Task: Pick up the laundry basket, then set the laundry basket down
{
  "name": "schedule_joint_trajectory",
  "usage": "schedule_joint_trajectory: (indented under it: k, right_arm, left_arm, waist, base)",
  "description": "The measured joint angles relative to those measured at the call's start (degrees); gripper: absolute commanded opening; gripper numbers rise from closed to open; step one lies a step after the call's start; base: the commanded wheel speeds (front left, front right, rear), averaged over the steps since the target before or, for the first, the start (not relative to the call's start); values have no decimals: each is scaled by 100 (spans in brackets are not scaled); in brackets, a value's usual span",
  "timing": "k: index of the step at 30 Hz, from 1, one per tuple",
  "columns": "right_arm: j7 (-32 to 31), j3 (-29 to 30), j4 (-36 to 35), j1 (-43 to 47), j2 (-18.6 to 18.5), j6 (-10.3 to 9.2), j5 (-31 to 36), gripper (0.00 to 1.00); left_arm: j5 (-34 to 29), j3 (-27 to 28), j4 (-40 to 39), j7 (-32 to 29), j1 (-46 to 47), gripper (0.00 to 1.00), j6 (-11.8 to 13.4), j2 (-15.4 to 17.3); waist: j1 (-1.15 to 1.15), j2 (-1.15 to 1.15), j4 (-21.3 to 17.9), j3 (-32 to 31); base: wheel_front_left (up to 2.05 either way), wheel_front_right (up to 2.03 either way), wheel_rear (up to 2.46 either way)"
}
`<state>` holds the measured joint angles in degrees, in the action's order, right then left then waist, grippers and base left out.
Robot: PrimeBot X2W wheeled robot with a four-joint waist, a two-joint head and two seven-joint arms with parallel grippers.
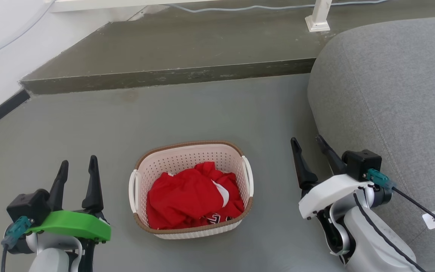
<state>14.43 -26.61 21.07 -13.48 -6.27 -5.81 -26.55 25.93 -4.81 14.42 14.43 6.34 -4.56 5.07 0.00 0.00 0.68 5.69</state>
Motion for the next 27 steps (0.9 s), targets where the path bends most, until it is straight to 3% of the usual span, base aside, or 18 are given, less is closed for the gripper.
schedule_joint_trajectory:
  k: [13, 14, 27]
  right_arm:
    - [0, 86, 2, 26, 64, 83, 136, 100]
    - [-1, 87, 18, 35, 70, 96, 136, 0]
    - [-45, 165, 263, 460, 108, 142, -225, 0]
  left_arm:
    - [-57, 56, 5, 0, -24, 100, -105, -47]
    - [-56, 53, 19, -1, -26, 0, -104, -59]
    - [283, 93, 420, -186, -217, 0, -104, -221]
  waist:
    - [0, 0, -5, -7]
    - [0, 0, -6, -8]
    - [0, 0, -13, -41]
  base:
    - [0, 0, 0]
    - [0, 0, 0]
    - [0, 0, 0]
